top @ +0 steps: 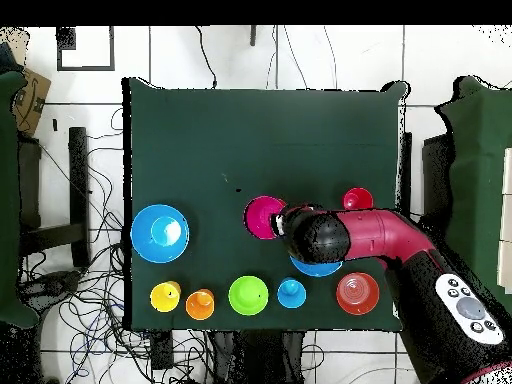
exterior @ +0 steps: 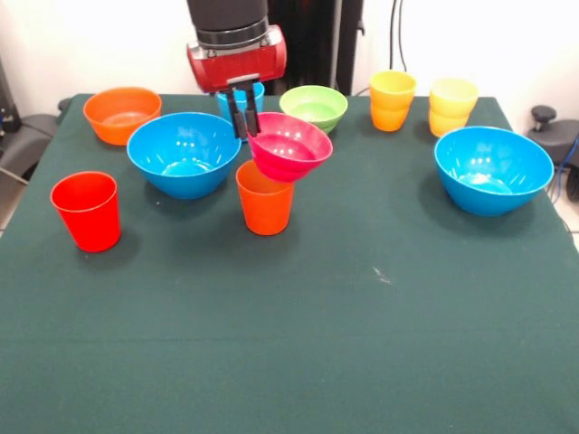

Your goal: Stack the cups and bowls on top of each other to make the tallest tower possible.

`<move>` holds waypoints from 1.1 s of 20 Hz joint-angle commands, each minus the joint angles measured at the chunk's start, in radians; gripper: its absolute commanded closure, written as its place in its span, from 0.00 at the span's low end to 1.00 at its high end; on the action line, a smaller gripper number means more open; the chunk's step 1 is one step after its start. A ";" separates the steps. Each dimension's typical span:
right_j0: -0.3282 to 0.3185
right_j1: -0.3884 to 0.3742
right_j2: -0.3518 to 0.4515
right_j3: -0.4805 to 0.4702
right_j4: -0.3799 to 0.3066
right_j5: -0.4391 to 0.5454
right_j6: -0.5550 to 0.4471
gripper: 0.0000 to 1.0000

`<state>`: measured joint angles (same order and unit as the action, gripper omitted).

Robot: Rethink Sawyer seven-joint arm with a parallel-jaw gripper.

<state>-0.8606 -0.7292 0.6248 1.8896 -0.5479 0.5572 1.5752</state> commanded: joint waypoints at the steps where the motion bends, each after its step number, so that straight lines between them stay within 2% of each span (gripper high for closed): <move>1: -0.022 0.068 0.066 0.013 -0.097 0.106 -0.276 1.00; 9: -0.045 0.069 0.097 0.023 -0.117 0.116 -0.260 1.00; 22: -0.038 0.054 0.120 0.019 -0.136 0.118 -0.218 1.00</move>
<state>-0.9240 -0.7020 0.7058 1.8923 -0.6099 0.5643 1.5752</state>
